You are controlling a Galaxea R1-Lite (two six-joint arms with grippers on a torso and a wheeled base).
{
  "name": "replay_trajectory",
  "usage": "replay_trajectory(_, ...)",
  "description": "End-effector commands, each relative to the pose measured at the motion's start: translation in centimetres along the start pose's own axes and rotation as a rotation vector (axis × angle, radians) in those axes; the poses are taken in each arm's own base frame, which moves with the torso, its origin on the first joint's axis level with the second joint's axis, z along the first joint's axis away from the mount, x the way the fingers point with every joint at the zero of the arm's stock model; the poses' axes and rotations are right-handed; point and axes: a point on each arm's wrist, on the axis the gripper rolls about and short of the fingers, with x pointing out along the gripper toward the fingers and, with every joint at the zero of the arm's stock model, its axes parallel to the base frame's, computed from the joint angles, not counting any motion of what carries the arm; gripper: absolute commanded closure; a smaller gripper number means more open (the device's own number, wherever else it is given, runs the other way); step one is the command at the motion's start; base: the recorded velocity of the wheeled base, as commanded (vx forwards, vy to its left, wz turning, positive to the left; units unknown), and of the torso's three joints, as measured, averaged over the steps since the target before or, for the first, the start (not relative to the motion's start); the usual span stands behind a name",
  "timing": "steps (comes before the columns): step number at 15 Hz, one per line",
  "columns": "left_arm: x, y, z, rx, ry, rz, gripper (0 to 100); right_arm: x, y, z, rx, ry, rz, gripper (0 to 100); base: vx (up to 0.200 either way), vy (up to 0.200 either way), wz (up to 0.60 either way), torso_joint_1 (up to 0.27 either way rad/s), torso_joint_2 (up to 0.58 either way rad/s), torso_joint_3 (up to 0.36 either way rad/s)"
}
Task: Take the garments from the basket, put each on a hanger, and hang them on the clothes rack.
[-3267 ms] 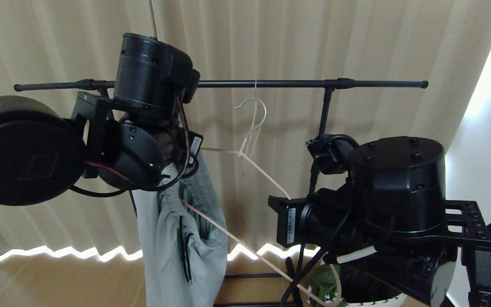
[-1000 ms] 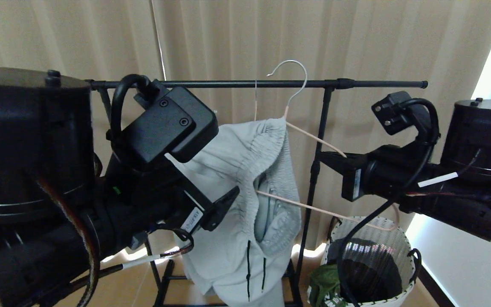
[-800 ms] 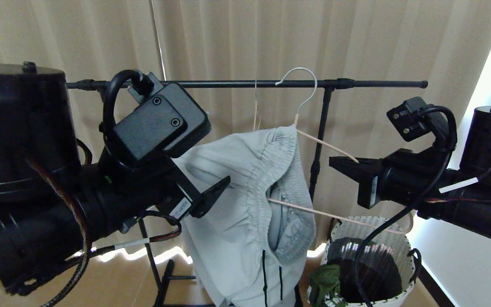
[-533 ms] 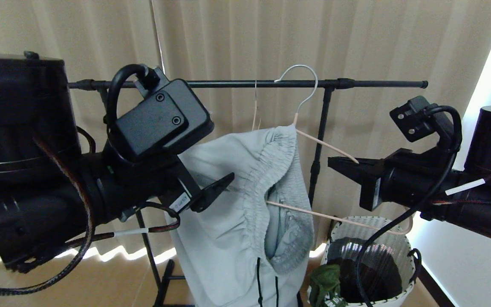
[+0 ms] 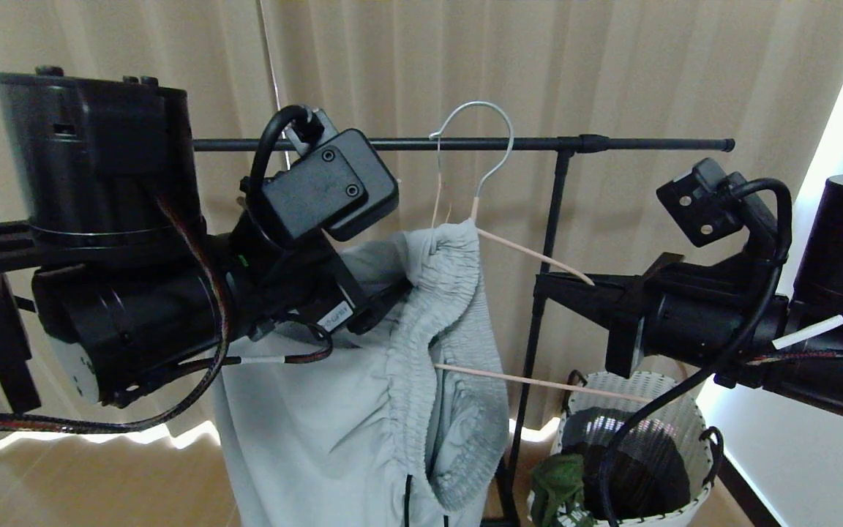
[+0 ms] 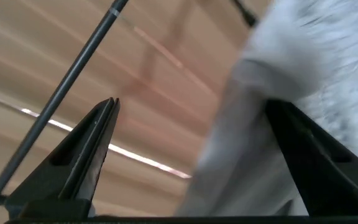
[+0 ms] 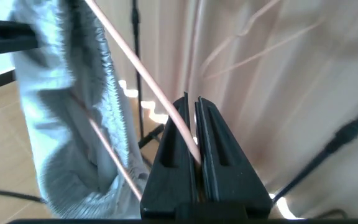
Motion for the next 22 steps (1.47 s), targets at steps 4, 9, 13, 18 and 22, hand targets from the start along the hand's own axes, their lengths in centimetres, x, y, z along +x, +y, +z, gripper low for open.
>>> replay_trajectory(4, 0.4, 0.1, -0.7, 0.007, 0.026, 0.003, 0, 0.0, 0.3, 0.1, -0.004, -0.021, 0.058, 100, 0.0, 0.0, 0.0, 0.0, 0.0, 0.0)
replay_trajectory(9, 0.4, 0.1, -0.7, 0.007, 0.027, 0.002, 100, 0.1, 0.7, 0.3, -0.01, -0.043, 0.078, 100, 0.0, 0.0, 0.0, 0.0, 0.0, 0.0)
replay_trajectory(13, 0.4, -0.1, -0.8, 0.008, 0.032, -0.002, 100, 0.1, 0.7, 0.3, -0.01, -0.043, 0.078, 100, 0.0, 0.0, 0.0, 0.0, 0.0, 0.0)
replay_trajectory(18, 0.4, -0.3, -1.3, 0.0, 0.041, 0.008, 100, 0.1, 0.7, 0.2, -0.009, -0.04, 0.076, 100, 0.0, 0.0, 0.0, 0.0, 0.0, 0.0)
replay_trajectory(22, 0.8, 0.1, -2.6, -0.009, 0.12, 0.078, 100, -0.2, 0.3, -0.2, -0.013, -0.034, 0.042, 0, 0.0, 0.0, 0.0, 0.0, 0.0, 0.0)
